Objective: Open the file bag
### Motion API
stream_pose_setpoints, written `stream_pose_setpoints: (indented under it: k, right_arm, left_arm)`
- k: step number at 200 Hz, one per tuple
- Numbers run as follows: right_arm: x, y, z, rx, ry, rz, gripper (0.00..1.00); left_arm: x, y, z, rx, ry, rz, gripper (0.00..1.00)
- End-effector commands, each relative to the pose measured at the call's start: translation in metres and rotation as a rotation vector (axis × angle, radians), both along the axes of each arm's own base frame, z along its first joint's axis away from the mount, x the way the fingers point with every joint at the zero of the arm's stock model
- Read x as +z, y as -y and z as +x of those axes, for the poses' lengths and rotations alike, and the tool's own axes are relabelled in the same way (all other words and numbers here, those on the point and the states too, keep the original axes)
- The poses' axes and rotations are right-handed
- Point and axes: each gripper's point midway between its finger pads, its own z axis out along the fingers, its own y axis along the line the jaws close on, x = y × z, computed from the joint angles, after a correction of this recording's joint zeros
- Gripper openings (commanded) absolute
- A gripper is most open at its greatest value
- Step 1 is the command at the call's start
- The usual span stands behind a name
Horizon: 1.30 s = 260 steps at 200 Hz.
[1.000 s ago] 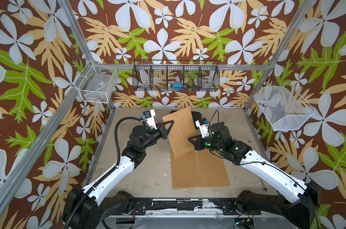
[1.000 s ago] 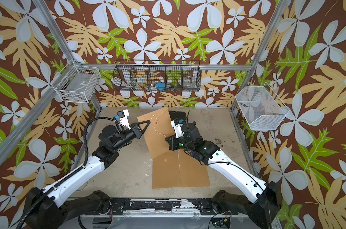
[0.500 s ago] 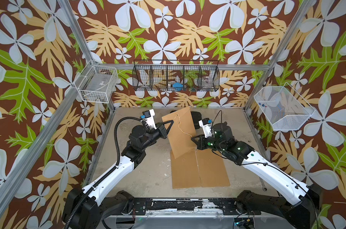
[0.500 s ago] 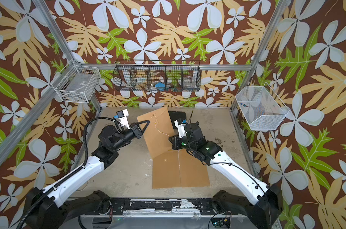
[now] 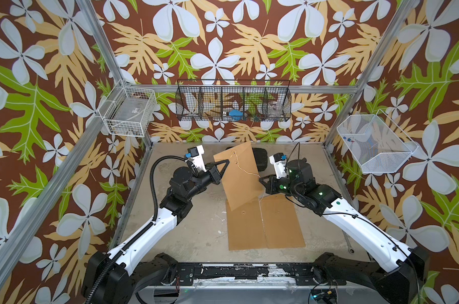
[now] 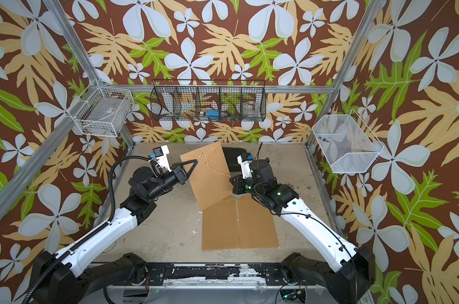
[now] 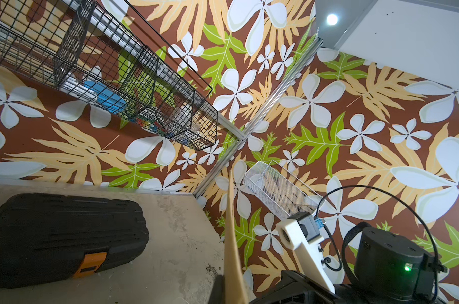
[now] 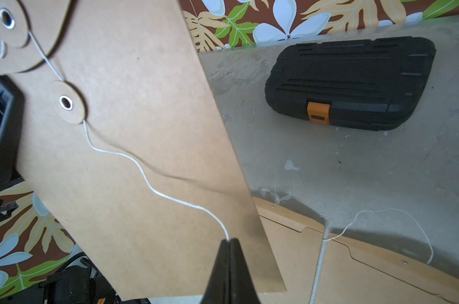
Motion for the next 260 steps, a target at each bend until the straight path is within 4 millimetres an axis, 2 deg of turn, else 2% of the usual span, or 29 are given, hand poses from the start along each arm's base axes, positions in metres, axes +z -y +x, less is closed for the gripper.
stream_pose_setpoints:
  k: [1, 105, 178, 260]
  right_arm:
    - [0.005, 0.002, 0.004, 0.003, 0.023, -0.015, 0.00]
    - [0.021, 0.017, 0.019, -0.022, 0.064, -0.053, 0.00]
    - [0.039, 0.014, 0.029, -0.011, 0.104, -0.057, 0.00]
    - [0.075, 0.014, 0.041, -0.024, 0.185, -0.056, 0.00]
  left_arm:
    - [0.007, 0.000, -0.003, -0.008, 0.031, -0.012, 0.00]
    - [0.001, 0.001, -0.006, -0.026, 0.022, -0.008, 0.00]
    - [-0.008, 0.006, -0.014, -0.083, 0.001, -0.033, 0.00]
    - [-0.015, 0.010, -0.022, -0.128, -0.012, -0.047, 0.00]
